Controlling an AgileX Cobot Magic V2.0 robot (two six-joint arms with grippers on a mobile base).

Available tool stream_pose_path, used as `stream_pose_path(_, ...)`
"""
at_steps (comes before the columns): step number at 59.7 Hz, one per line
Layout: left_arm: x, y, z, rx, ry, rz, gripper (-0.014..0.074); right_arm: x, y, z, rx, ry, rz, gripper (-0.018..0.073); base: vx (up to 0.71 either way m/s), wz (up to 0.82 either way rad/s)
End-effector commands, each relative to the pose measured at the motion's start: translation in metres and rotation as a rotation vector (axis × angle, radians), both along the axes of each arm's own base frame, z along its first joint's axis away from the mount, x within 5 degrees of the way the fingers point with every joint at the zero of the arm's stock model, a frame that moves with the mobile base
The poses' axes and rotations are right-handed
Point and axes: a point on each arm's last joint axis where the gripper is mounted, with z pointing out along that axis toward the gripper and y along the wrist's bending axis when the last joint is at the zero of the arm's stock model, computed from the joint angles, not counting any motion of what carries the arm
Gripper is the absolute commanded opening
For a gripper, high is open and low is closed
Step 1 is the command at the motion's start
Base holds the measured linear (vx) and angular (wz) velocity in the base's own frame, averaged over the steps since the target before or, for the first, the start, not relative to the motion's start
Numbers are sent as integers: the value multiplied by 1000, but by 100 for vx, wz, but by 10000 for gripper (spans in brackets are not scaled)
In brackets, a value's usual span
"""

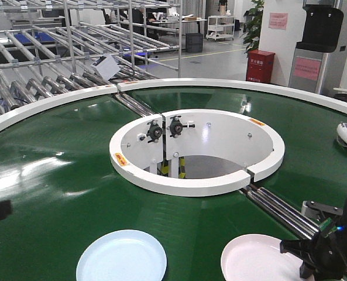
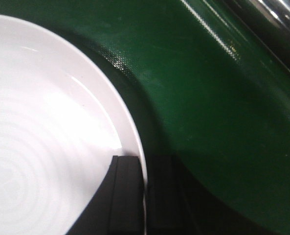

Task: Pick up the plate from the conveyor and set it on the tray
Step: 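Lower left gripper to light-blue plate rim, right gripper to pink plate rim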

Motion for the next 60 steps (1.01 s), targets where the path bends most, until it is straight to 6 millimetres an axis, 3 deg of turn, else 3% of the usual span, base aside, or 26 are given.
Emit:
stream_pose_path(1,30,-6,5,-19,27,-22,504,4,0,23,-14,-87,19,-13,0,0)
stream_pose_path(16,101,-19,-44,-80,255,-67,504,4,0,23,-13,-83,24,-13,0,0)
stream_pose_path(27,135,-33,-81,-42,318,-147,504,4,0,23,-14,-85,24,-13,0,0)
stream_pose_path(47,177,-48,-117,-16,371,-179,504,4,0,23,-13,-81,25,-13,0,0)
stream_pose_path(60,190,-52,-137,-12,410,-186,504,4,0,23,-13,-81,25,-13,0,0)
